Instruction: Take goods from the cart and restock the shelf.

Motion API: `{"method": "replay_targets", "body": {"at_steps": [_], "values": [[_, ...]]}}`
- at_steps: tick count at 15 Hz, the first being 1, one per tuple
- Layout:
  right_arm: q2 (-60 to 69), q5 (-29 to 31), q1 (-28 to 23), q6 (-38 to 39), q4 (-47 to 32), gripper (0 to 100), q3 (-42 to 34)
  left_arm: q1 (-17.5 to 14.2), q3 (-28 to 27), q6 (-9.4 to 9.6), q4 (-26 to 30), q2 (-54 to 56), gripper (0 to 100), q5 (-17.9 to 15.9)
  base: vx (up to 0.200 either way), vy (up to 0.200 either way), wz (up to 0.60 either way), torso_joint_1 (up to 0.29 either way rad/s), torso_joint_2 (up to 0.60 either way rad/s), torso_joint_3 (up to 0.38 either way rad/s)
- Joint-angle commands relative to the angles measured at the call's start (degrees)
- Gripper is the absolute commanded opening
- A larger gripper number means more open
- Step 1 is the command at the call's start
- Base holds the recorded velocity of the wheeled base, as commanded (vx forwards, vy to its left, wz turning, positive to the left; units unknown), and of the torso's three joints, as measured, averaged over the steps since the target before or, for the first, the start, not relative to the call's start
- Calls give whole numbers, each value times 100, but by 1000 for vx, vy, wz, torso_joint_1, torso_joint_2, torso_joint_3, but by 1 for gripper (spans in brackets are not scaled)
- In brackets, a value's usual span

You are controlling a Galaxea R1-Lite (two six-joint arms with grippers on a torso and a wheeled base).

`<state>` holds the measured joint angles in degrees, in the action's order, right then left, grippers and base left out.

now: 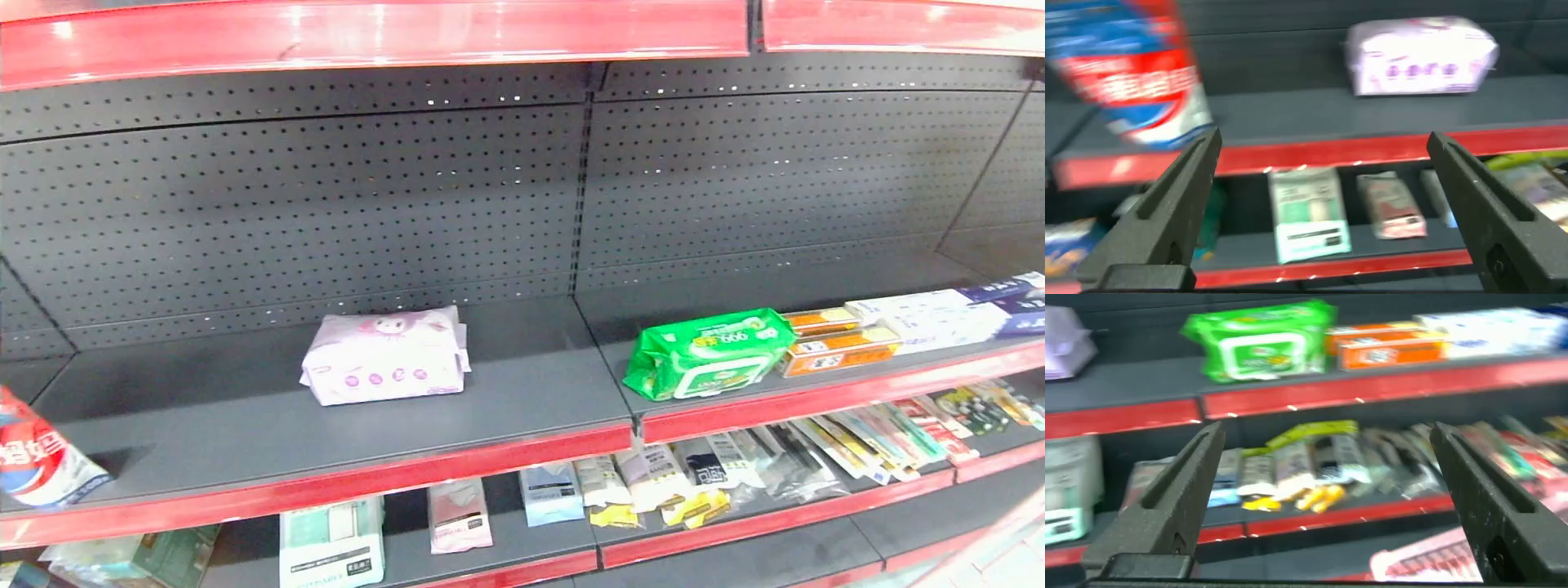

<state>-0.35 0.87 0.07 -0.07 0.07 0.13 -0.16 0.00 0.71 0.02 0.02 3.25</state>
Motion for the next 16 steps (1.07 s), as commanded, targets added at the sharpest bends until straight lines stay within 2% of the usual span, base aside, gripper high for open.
{"method": "replay_targets", "body": {"at_steps": [1, 13, 16], "values": [[9, 1, 1, -1, 1, 100, 4, -2, 0, 0, -2, -2, 100, 8, 0, 0, -600, 2, -2, 2], [9, 1, 1, -1, -7, 100, -5, -2, 0, 0, -2, -2, 100, 8, 0, 0, -600, 2, 2, 3], [18, 1, 1, 7, 1, 100, 4, -2, 0, 0, -2, -2, 100, 8, 0, 0, 0, 0, 0, 0]]}}
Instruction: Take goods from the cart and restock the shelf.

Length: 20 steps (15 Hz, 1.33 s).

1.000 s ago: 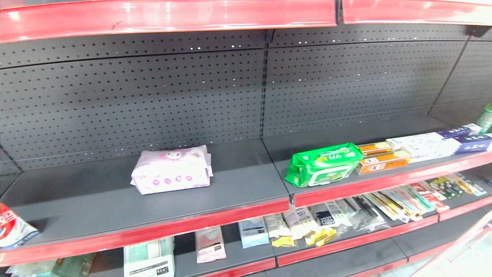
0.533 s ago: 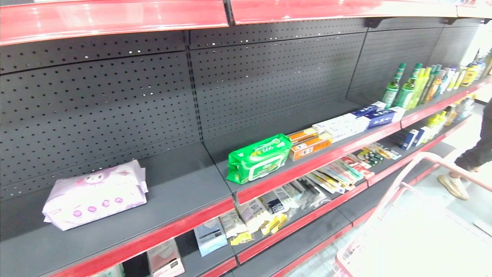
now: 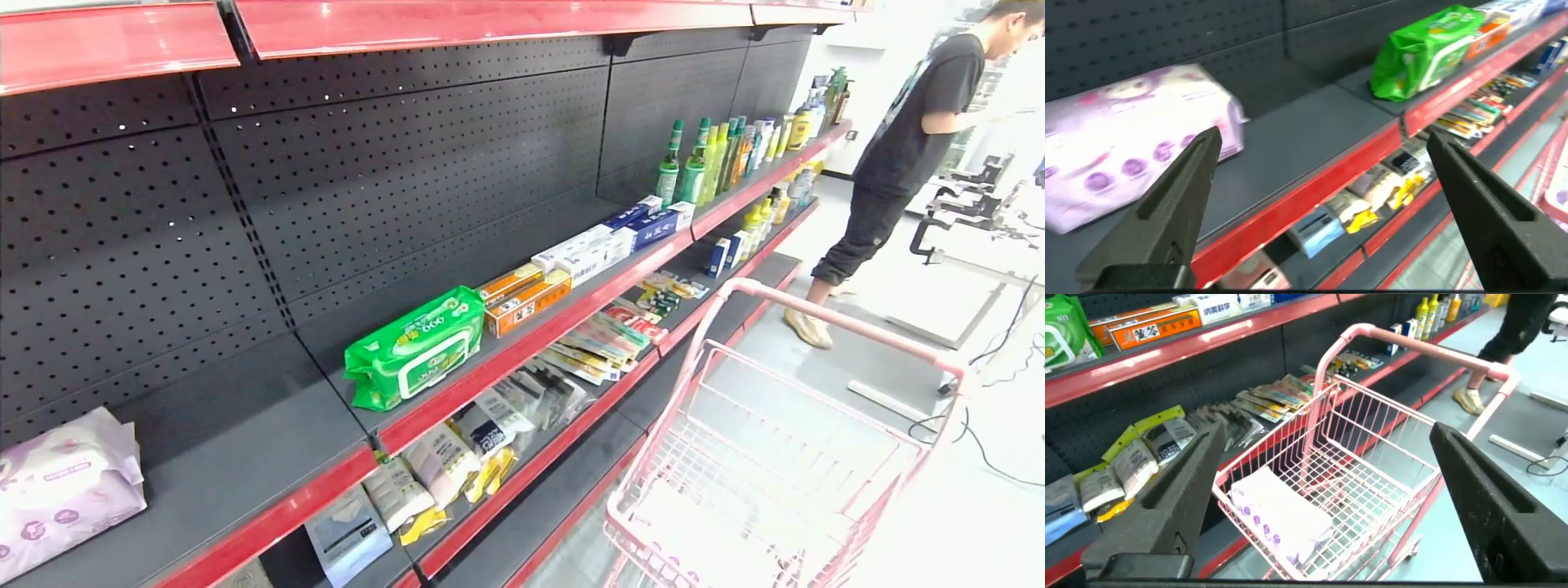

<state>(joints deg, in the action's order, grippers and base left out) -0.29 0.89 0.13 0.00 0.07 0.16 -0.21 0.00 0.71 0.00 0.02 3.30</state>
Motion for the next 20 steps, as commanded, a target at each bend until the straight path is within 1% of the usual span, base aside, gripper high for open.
{"method": "replay_targets", "body": {"at_steps": [1, 3, 4, 5, 6, 7, 8, 9, 10, 12, 13, 15, 16, 18, 19, 20], "values": [[12, -1, -5, 0, 1, 100, 2, 3, 0, 0, 0, -2, 100, 4, 0, 0, 0, 0, 0, 0], [-103, -1, 39, 18, 1, 100, 2, 3, 0, 0, 0, -2, 100, 4, 0, 0, 0, 0, 0, 0], [-217, 16, -22, 88, 1, 100, 2, 3, 0, 0, 0, -2, 100, 4, 0, 0, 0, 0, 0, 0], [-234, -27, -5, 62, 19, 100, 72, 3, 0, 0, 0, -2, 100, -5, 0, 0, 0, 0, 0, 0], [-410, -63, 31, 79, 54, 100, 327, 3, 0, 0, 0, -2, 100, 4, 0, 0, 0, 0, 0, 0], [-2326, -54, 66, 659, 63, 100, 2120, 3, 0, 0, 0, -2, 100, 4, 0, 0, 0, 0, 0, 0], [-3214, -19, 57, 1063, -25, 100, 3069, 3, 0, 0, 0, -2, 100, 4, 0, 0, 0, 0, 0, 0], [-3557, 34, 22, 984, -34, 100, 3306, 3, 0, 0, 0, -11, 100, -5, 0, 0, 0, 0, 0, 0], [-4418, 438, -242, 580, -16, 100, 3306, 3, 0, 8, 0, -2, 100, -5, 0, 0, 0, 0, 0, 0], [-6000, 456, -796, 580, 116, 100, 3245, 3, 0, 0, 0, -2, 100, -5, 0, 0, 0, 0, 0, 0], [-6387, 359, -804, 536, 133, 100, 3210, 3, 0, 8, 0, -11, 100, -5, 0, 0, 0, 0, 0, 0], [-7960, -142, -822, -18, 160, 100, 3227, 3, 0, 8, 0, -2, 100, 4, 0, 0, 0, 0, 0, 0], [-9041, -731, -927, -721, 441, 100, 3271, 3, 0, 0, 0, -2, 100, 4, 0, 0, 0, 0, 0, 0], [-10034, -818, -971, -1784, 810, 100, 3210, 3, 0, 0, 0, -2, 100, 4, 0, 0, 0, 0, 0, 0], [-10439, -942, -954, -2074, 995, 100, 3271, 3, 0, 0, 0, -2, 100, 4, 0, 0, 0, 0, 0, 0], [-10632, -1021, -919, -2206, 1100, 100, 3298, 3, 0, 0, 0, -2, 100, 4, 0, 0, 0, 0, 0, 0]]}}
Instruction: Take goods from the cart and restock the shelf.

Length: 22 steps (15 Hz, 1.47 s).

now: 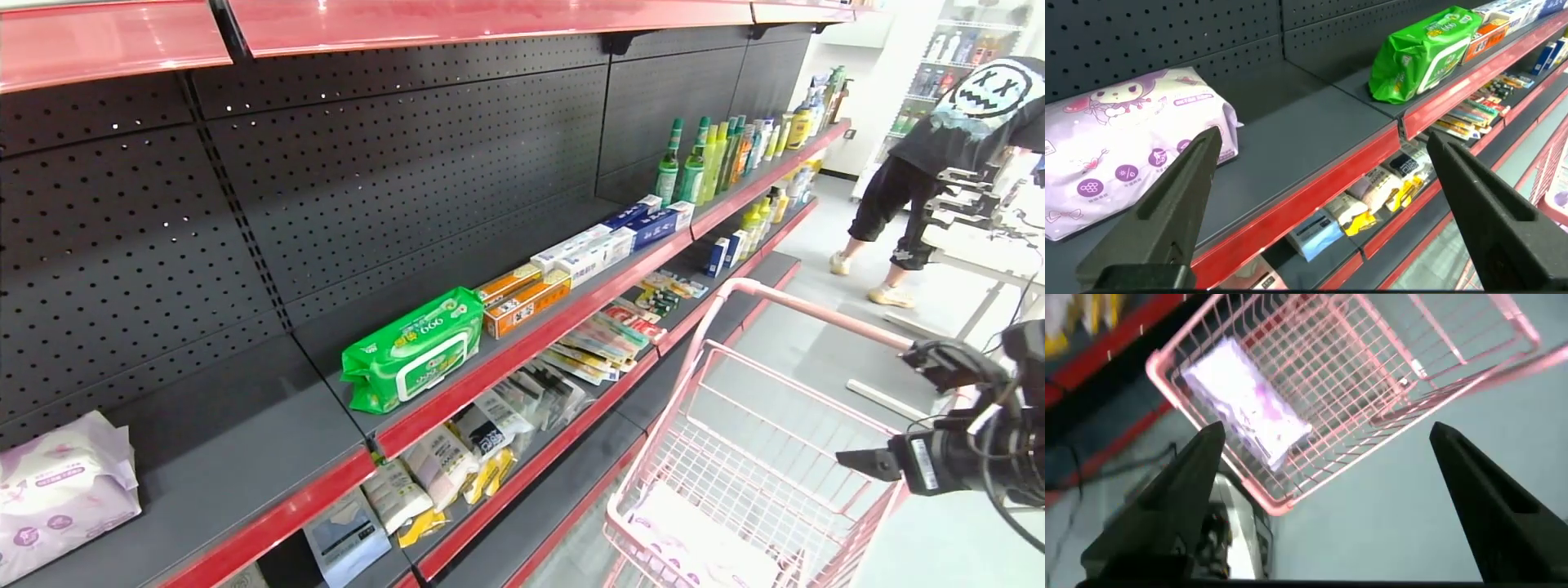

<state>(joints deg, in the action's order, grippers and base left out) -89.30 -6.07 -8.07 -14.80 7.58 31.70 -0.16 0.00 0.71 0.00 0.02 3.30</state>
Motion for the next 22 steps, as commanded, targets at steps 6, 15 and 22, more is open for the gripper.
{"method": "replay_targets", "body": {"at_steps": [6, 15, 22], "values": [[-2646, -368, 306, -1051, 481, 100, 320, -2, 0, 0, 0, -2, 100, 4, 0, 0, 0, -33, 65, 35], [-3252, -650, 587, -1913, 534, 100, 478, -2, 0, 0, 0, -11, 100, 4, 0, 0, 0, -83, 190, 103], [-3542, -650, 719, -1921, 1035, 100, 337, -2, 0, 0, 0, -2, 100, 4, 0, 0, 0, -131, 291, 157]]}}
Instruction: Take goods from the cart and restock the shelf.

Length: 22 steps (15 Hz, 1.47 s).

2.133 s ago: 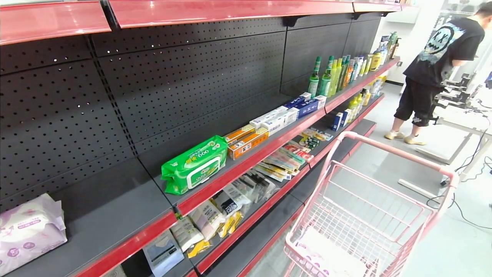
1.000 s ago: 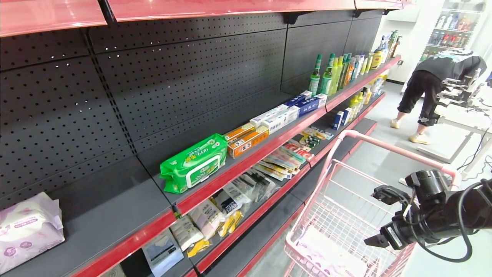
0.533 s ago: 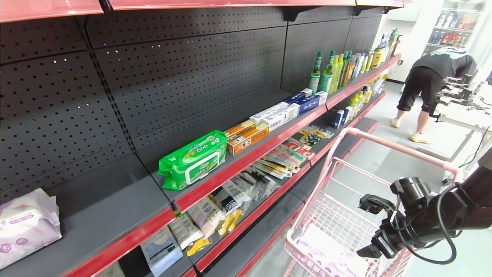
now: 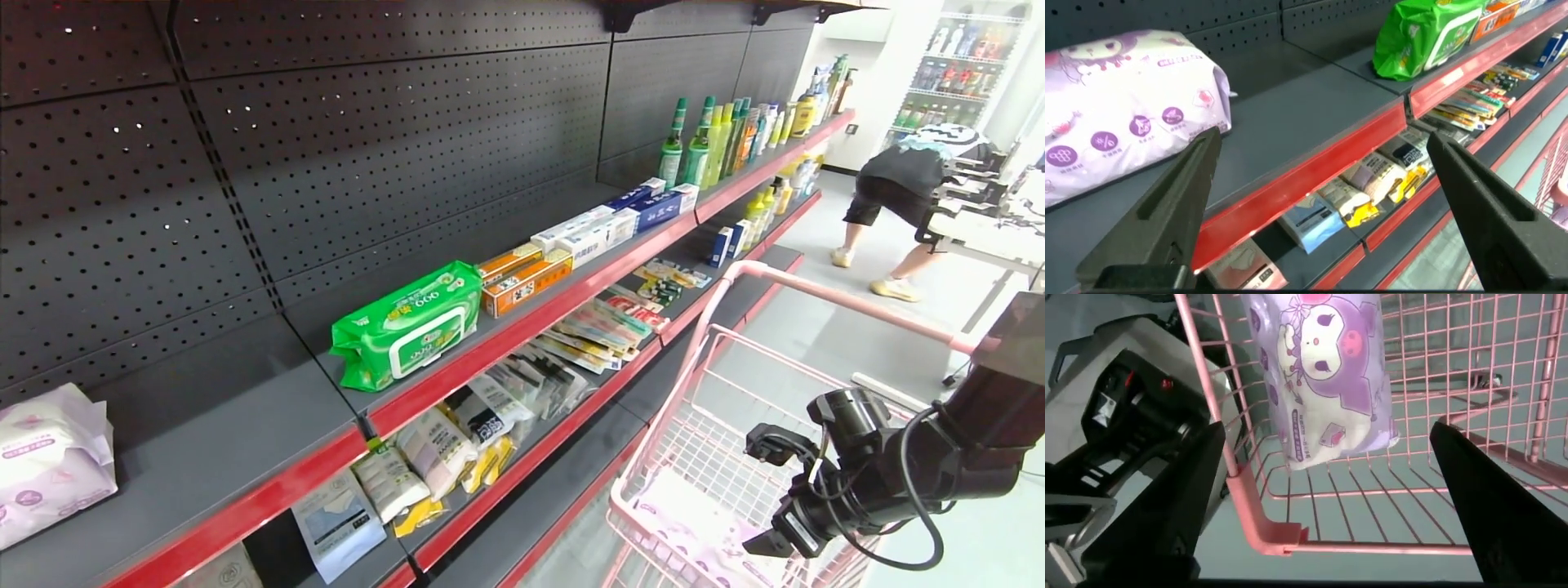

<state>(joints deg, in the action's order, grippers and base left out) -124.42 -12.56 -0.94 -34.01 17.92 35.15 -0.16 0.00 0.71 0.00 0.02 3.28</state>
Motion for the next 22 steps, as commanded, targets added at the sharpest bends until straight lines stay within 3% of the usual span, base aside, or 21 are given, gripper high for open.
{"method": "replay_targets", "body": {"at_steps": [1, 11, 17, 22], "values": [[-21, -1, 15, 0, 1, 100, -8, -2, 0, 0, 0, -2, 100, -3, 0, 0, 0, -139, 334, 188], [-48, -80, -56, -545, 1, 100, 71, -2, 0, 0, 0, -2, 100, -3, 0, 0, 0, -137, 322, 179], [-329, -89, -56, -545, 1, 100, 344, -2, 0, 0, 0, -2, 100, 6, 0, 0, 0, -16, 37, 24], [-417, -89, -47, -545, 1, 100, 432, -2, 0, 0, 0, -2, 100, -3, 0, 0, 0, -147, 359, 206]]}}
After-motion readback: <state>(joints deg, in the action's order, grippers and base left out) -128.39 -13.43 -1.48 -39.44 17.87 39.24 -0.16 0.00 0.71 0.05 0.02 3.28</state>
